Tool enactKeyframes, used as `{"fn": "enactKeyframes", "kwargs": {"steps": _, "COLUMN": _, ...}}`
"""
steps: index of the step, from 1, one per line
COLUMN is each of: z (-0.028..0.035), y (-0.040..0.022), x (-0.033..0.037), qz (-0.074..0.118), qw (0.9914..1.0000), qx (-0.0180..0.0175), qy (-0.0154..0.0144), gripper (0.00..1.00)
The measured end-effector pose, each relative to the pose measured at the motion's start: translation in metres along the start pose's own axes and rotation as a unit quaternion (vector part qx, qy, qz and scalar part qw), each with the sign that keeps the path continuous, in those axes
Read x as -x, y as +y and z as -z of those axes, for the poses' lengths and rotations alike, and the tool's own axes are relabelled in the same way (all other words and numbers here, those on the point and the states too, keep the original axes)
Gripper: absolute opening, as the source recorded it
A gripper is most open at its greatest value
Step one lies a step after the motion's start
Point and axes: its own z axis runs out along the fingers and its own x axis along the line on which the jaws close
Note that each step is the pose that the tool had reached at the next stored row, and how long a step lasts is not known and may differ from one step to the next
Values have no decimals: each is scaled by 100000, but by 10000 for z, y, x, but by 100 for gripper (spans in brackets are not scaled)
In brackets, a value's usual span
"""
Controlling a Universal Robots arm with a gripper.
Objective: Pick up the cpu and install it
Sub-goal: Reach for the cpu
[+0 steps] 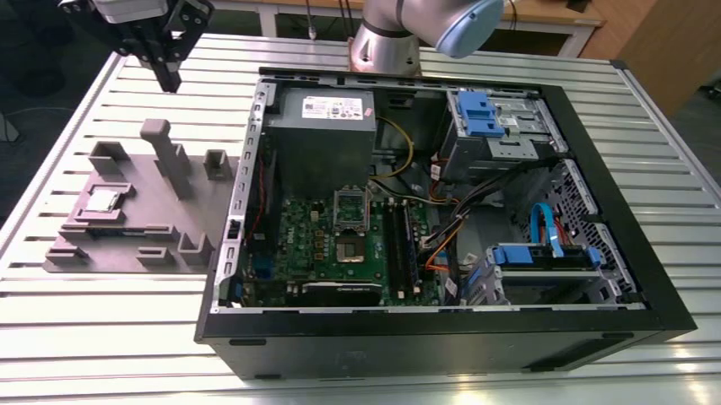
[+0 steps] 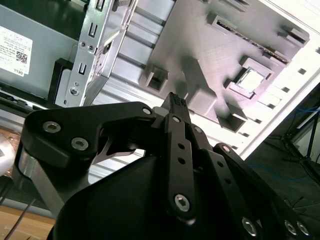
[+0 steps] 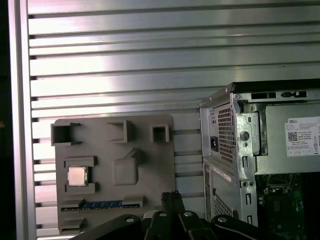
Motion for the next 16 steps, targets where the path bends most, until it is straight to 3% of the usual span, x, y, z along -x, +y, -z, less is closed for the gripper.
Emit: {"fn": "enactKeyframes", "kwargs": {"steps": 16, "z": -2, "y": -4, "x": -46, "qz": 1, "qw": 100000, "qx": -2, "qy": 13, "gripper": 11}}
